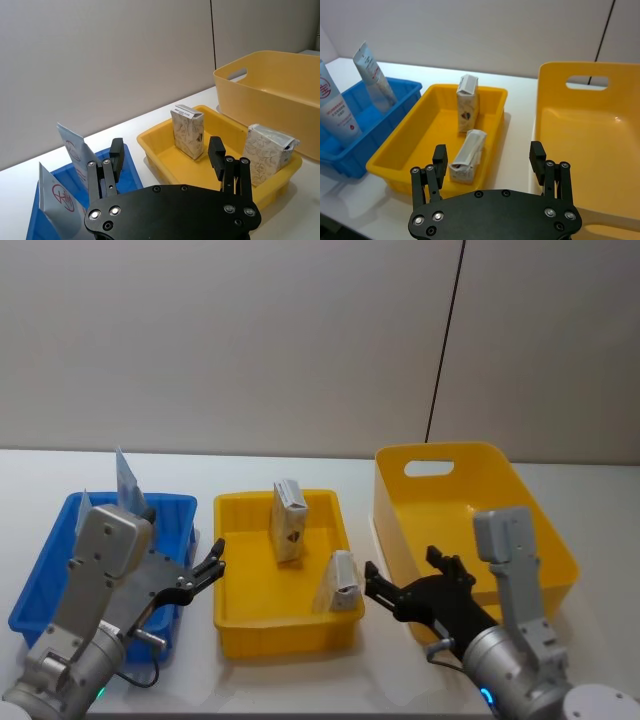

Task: Bimanual collaborative sorting of washing and personal care products

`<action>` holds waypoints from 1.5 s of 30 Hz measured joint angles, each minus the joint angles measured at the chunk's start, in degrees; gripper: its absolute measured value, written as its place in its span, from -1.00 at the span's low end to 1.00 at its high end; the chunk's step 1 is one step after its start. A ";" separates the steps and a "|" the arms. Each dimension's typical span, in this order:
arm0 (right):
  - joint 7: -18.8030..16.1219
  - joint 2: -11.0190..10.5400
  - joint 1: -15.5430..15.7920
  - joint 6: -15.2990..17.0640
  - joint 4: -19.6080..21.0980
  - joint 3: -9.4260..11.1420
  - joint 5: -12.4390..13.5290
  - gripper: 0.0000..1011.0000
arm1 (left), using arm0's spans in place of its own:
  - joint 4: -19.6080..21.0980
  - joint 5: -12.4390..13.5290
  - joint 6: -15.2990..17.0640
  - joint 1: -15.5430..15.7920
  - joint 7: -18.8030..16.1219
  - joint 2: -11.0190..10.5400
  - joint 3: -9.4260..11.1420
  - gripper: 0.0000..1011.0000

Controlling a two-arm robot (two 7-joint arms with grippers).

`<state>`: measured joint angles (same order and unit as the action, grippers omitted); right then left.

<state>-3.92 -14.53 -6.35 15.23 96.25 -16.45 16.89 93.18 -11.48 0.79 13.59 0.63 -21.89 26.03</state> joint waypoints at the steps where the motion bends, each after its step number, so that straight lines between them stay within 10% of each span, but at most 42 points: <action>1: -0.12 0.31 -0.53 0.66 -0.54 -0.30 0.00 0.99 | 0.00 0.00 0.00 0.00 0.00 0.00 0.00 0.98; 45: 0.82 8.52 -13.93 11.02 -17.97 -4.97 -4.25 0.99 | 0.00 0.00 0.00 0.00 0.00 0.00 0.00 0.98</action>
<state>-3.10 -6.01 -20.28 26.25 78.28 -21.42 12.64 93.18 -11.48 0.79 13.59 0.63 -21.90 26.02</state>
